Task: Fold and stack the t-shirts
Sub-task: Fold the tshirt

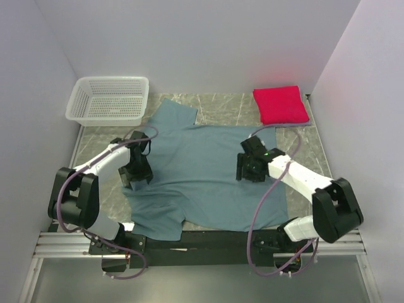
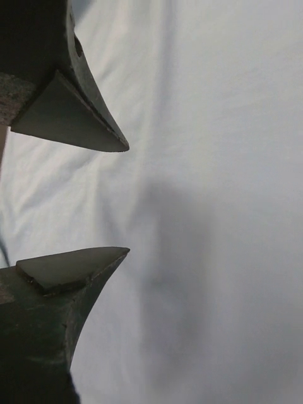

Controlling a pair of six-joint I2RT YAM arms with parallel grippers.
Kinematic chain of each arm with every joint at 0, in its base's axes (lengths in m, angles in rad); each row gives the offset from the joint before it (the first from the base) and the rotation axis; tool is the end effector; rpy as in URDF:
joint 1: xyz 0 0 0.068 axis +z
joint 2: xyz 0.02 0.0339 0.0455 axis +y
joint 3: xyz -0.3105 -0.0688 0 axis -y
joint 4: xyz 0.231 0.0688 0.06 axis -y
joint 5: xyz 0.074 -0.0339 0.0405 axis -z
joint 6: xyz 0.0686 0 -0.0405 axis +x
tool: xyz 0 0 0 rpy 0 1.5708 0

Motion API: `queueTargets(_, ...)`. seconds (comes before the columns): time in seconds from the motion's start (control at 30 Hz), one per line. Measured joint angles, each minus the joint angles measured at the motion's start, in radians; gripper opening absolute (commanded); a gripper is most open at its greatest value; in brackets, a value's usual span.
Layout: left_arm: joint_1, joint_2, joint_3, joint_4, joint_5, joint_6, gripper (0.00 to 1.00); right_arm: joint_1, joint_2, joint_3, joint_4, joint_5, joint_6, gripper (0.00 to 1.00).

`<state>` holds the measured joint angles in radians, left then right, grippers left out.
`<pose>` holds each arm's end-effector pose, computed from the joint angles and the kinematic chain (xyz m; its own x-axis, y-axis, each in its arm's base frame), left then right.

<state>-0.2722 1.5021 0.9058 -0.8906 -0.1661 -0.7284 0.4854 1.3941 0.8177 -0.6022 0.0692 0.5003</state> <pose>0.2298 -0.0524 0.2020 -0.8839 -0.4349 -0.1722 -0.4510 0.8900 0.0672 0.2200 0.1107 0.2120 -0.9292 0.0509 -0.3660 0.0042 0.9919 0.1273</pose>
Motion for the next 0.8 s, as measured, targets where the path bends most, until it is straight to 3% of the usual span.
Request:
queueTargets(0.13,0.0,0.027,0.159,0.012,-0.029,0.019,0.71,-0.108,-0.041,0.073,0.023,0.026,0.0,0.63)
queueTargets(0.33,0.0,0.204,0.341,0.139,-0.063,0.052,0.67,-0.298,0.05,0.12,0.115,0.019,0.008,0.62)
queueTargets(0.53,0.0,0.343,0.352,0.17,-0.095,0.077,0.64,-0.411,0.182,0.118,0.142,-0.014,0.009,0.62)
queueTargets(0.8,0.009,0.328,0.275,0.239,-0.072,0.073,0.63,-0.472,0.213,0.069,0.183,-0.061,0.019,0.62)
